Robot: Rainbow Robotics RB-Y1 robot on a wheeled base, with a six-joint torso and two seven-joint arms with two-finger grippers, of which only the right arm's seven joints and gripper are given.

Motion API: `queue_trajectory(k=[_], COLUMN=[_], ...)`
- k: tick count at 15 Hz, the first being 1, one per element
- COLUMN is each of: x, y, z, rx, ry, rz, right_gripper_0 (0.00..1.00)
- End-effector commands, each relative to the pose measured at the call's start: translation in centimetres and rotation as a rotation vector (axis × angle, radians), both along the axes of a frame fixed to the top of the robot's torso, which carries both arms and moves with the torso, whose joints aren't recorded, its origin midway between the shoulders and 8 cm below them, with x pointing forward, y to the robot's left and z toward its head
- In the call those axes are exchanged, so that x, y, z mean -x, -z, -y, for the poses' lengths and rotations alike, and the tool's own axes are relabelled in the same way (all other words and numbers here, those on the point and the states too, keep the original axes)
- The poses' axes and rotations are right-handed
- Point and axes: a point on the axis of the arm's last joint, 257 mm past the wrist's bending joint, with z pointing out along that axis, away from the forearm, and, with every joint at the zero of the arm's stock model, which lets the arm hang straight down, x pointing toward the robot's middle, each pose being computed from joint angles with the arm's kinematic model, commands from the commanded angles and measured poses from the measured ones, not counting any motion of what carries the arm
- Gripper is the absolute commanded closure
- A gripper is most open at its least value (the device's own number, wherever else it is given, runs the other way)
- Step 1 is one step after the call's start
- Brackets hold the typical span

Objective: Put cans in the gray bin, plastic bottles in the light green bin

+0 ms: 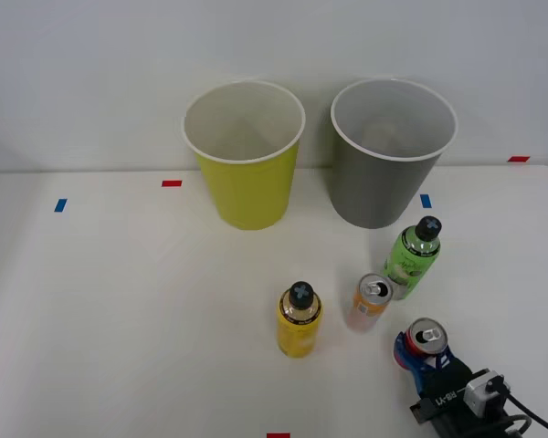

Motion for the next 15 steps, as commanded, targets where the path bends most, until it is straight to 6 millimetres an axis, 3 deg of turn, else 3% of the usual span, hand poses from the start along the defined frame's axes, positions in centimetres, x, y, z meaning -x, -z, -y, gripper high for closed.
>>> queue_trajectory(k=[1, 4, 9, 12, 15], x=[0.3, 0.9, 4.4, 4.5, 4.1], y=[0.0, -0.3, -2.7, -5.1, -9.6], z=[0.3, 1.4, 4.8, 4.5, 2.8], rx=[-0.008, -0.043, -0.097, -0.184, -0.312], ry=[0.007, 0.025, 0.003, -0.054, -0.132], rz=[-0.002, 0.004, 0.066, 0.105, 0.154], right_gripper_0=[1.0, 1.0, 1.0, 1.0, 1.0])
